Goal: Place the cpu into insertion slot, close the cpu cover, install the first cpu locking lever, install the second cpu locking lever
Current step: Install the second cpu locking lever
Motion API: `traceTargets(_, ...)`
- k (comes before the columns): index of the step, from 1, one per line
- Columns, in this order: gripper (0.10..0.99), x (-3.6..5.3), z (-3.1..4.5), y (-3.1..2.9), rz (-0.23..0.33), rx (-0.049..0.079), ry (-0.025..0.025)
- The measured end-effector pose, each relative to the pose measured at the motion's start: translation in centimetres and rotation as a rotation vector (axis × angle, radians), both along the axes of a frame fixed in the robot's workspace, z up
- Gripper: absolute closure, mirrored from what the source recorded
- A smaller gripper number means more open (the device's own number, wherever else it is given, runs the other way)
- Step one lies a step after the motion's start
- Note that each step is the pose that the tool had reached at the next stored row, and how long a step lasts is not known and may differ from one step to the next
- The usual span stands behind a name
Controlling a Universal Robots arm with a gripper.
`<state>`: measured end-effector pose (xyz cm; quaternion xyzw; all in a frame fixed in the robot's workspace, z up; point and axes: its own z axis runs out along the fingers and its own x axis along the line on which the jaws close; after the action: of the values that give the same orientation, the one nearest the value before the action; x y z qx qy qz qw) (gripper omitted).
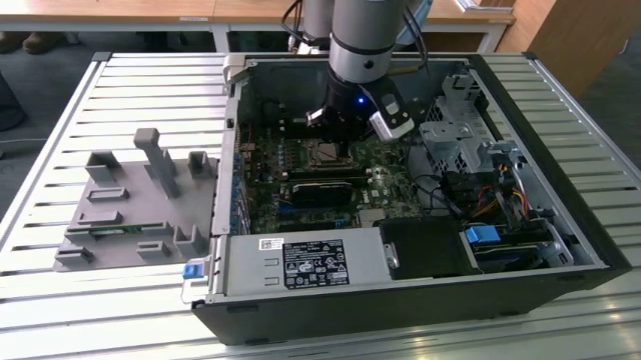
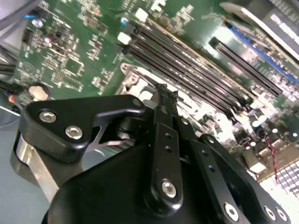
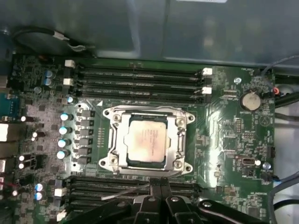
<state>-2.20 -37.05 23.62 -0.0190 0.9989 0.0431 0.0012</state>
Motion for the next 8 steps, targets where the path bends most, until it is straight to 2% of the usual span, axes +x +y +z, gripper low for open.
traceTargets(4, 0.980, -1.27, -0.06, -0.03, 0.000, 0.000, -0.0001)
traceTargets(8, 0.980, -1.95, -0.20, -0.03, 0.001, 0.000, 0.0001)
